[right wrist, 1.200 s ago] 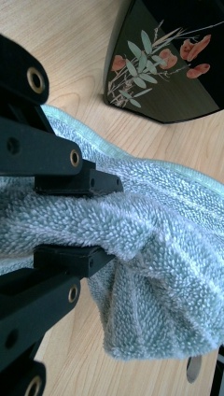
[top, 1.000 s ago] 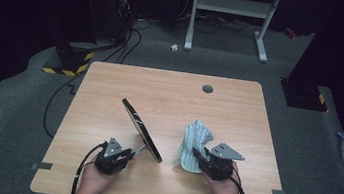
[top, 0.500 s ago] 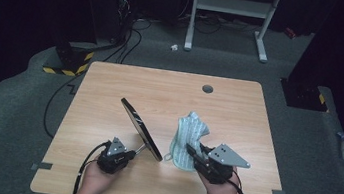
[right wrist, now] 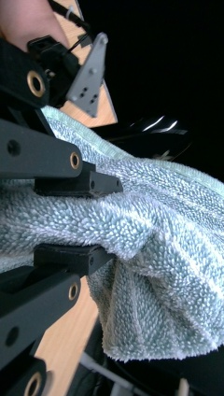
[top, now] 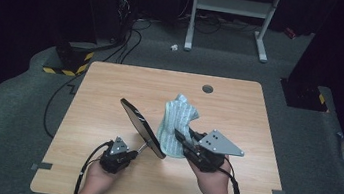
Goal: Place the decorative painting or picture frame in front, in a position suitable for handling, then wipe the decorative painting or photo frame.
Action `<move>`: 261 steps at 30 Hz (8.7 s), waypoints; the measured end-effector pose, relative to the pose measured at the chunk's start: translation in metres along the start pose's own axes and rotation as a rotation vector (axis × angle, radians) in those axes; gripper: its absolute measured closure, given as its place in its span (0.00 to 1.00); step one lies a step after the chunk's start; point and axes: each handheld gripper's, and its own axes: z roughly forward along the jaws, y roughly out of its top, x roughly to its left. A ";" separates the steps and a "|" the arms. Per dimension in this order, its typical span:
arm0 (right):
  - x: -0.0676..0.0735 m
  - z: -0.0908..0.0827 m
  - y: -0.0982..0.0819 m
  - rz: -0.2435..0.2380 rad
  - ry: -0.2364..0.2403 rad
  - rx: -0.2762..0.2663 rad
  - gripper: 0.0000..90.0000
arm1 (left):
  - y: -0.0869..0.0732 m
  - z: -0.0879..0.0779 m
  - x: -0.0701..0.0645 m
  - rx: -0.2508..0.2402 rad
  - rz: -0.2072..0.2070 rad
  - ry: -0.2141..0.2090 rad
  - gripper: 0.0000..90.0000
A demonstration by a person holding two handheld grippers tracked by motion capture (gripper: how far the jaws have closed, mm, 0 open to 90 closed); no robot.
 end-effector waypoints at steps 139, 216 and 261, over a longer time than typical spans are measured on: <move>0.055 0.028 -0.058 -0.111 -0.053 0.103 0.82 | 0.005 0.005 0.000 0.002 -0.013 0.113 0.98; 0.033 0.048 -0.107 0.076 -0.053 0.338 0.81 | 0.004 0.004 -0.004 -0.002 -0.012 0.124 0.98; 0.037 0.067 -0.127 0.072 -0.067 0.438 0.81 | 0.004 0.006 -0.010 0.004 0.025 0.172 0.98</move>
